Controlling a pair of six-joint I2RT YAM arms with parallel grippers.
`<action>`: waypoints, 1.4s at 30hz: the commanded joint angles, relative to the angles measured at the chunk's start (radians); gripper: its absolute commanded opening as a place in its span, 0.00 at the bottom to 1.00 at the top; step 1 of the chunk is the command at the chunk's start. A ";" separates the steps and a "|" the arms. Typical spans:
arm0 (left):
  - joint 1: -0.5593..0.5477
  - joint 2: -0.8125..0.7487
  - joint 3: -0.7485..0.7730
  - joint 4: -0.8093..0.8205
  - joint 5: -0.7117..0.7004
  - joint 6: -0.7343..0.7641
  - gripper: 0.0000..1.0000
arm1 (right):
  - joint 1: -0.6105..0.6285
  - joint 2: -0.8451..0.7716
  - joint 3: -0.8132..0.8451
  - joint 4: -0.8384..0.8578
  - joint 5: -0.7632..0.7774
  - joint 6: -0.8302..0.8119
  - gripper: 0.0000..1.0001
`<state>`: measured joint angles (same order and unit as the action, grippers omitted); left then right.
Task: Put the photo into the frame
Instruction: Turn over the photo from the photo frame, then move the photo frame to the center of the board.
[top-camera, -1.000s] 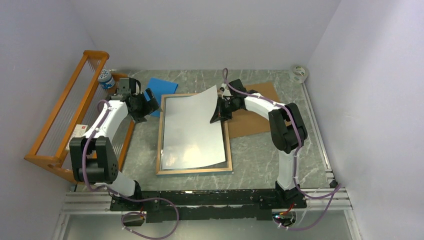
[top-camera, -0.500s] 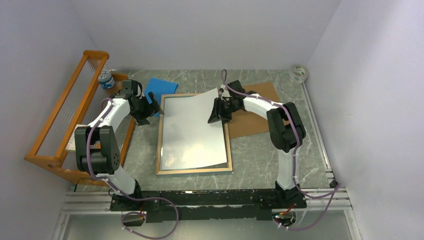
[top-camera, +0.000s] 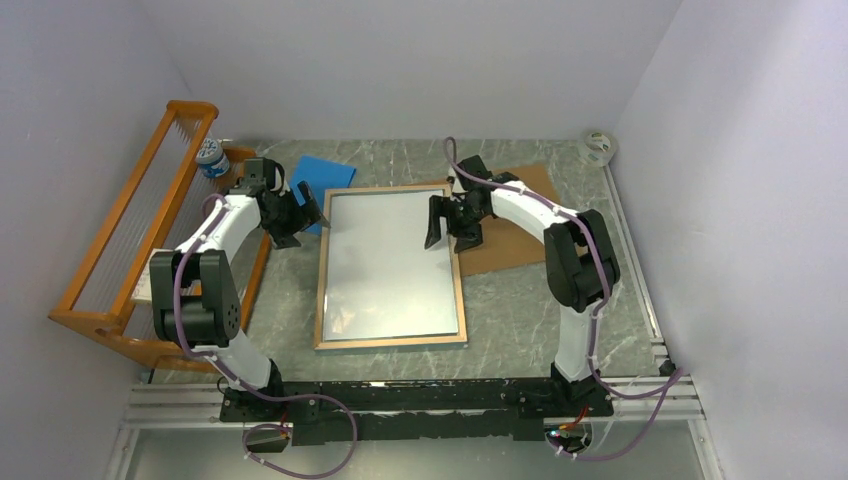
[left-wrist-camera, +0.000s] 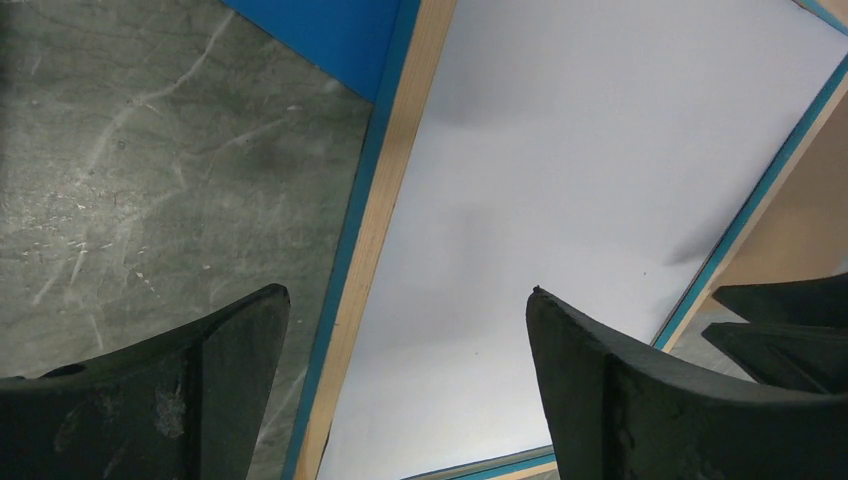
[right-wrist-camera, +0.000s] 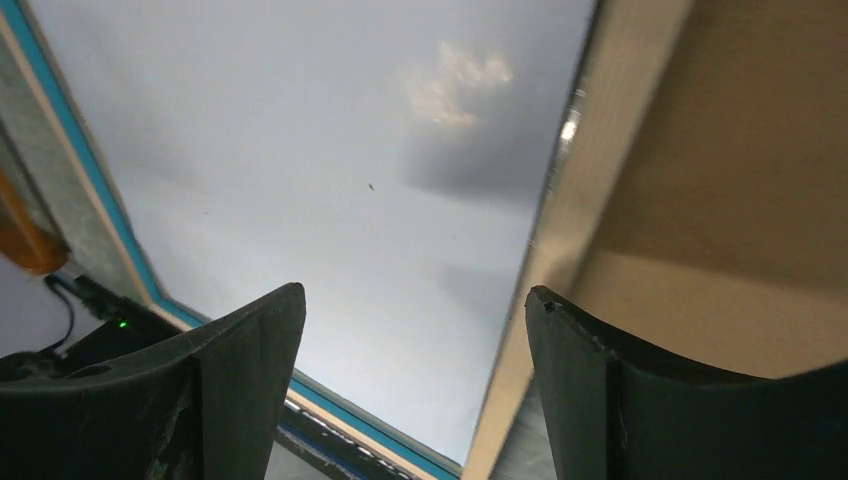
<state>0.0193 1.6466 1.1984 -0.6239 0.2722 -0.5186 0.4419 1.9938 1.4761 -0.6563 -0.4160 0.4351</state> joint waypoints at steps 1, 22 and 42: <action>0.001 0.007 0.042 0.012 0.011 0.026 0.93 | -0.018 -0.098 0.023 -0.081 0.172 -0.024 0.84; 0.002 0.083 -0.032 0.052 -0.081 0.013 0.93 | -0.007 0.027 -0.002 0.071 -0.022 0.028 0.79; 0.001 0.019 0.012 -0.008 -0.117 0.037 0.93 | 0.072 0.044 0.059 0.138 0.041 0.036 0.77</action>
<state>0.0193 1.7157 1.1675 -0.6170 0.1677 -0.5049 0.5179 2.0785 1.5055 -0.5594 -0.4622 0.4606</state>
